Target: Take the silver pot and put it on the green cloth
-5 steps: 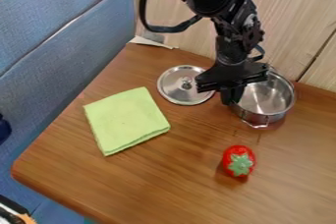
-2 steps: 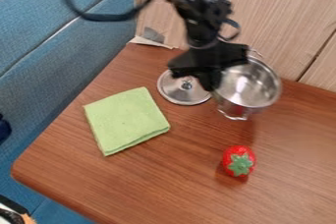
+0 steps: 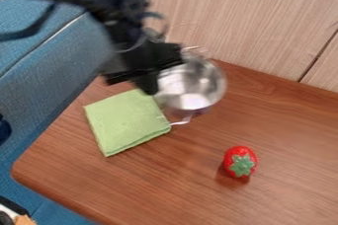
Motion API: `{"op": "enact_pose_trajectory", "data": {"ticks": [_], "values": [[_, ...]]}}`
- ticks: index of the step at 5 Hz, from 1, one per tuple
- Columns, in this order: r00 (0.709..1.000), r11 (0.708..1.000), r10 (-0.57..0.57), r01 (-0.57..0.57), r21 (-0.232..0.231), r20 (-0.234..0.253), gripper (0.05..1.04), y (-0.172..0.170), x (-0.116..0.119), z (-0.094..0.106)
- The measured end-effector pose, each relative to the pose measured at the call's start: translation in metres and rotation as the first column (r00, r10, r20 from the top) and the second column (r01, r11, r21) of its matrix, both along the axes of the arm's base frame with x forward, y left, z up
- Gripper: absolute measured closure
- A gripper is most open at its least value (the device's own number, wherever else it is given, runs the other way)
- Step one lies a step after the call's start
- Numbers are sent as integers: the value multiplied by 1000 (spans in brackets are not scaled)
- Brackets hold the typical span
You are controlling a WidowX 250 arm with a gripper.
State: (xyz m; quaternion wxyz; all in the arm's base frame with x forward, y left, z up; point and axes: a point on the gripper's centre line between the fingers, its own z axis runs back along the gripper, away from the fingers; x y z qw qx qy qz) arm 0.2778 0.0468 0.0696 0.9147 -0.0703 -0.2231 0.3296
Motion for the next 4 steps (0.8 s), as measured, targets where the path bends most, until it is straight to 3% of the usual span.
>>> {"op": "enact_pose_trajectory", "data": {"ticks": [1, 2, 3, 4], "values": [[999, 999, 38, -38, -8, -1, 1022, 24, -26, 1], [994, 994, 104, -105, -31, -24, 1022, 46, -37, -10], [983, 988, 144, -149, -40, -117, 1025, 53, -42, -36], [973, 983, 179, -184, -23, -147, 1025, 60, -41, -48]]}}
